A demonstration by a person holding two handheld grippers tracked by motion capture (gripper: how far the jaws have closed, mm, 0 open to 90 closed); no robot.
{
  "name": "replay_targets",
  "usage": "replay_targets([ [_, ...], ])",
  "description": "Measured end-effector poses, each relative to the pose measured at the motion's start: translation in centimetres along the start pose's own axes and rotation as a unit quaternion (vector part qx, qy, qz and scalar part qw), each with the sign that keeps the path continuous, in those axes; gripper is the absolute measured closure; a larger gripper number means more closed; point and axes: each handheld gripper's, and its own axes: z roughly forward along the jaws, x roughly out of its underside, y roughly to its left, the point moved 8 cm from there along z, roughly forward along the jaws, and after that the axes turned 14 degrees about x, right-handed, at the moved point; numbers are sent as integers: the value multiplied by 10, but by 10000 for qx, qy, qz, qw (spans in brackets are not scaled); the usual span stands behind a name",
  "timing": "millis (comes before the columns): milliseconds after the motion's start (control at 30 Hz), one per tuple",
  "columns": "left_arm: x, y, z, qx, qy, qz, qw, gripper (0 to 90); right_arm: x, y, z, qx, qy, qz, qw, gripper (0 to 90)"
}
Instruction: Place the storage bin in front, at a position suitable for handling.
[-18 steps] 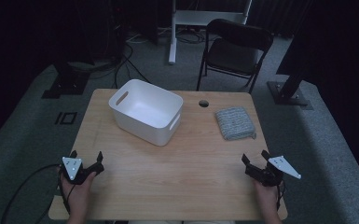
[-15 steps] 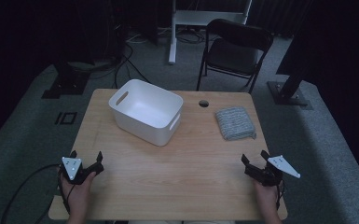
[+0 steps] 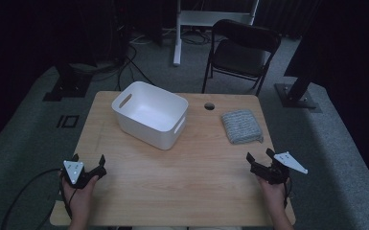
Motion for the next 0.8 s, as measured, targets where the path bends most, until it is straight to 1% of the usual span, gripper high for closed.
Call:
replay_targets([
  [100,0,-1,0,9,25,20,10000,45,-4,5,4,-94,4,-59,9999,108],
  [233,0,-4,2,62,58,83,9999,45,-13,14,11,-322,14,-105,9994,108],
  [267,0,-4,2,54,62,86,9999,45,-15,17,13,-416,28,-92,9991,108],
  [367,0,-3,1,37,34,30,10000,45,-24,23,19,-506,-3,-102,9987,108],
  [433,0,-2,1,23,19,-8,10000,45,-30,26,22,-517,-51,-78,9986,109],
  [533,0,-3,1,31,29,12,10000,45,-39,30,28,-565,-101,-84,9983,108],
  [633,0,-4,1,57,33,11,10000,45,-46,35,33,-610,-99,-109,9980,109],
  [800,0,-4,1,40,5,1,10000,45,-54,42,41,-681,-77,-159,9975,109],
])
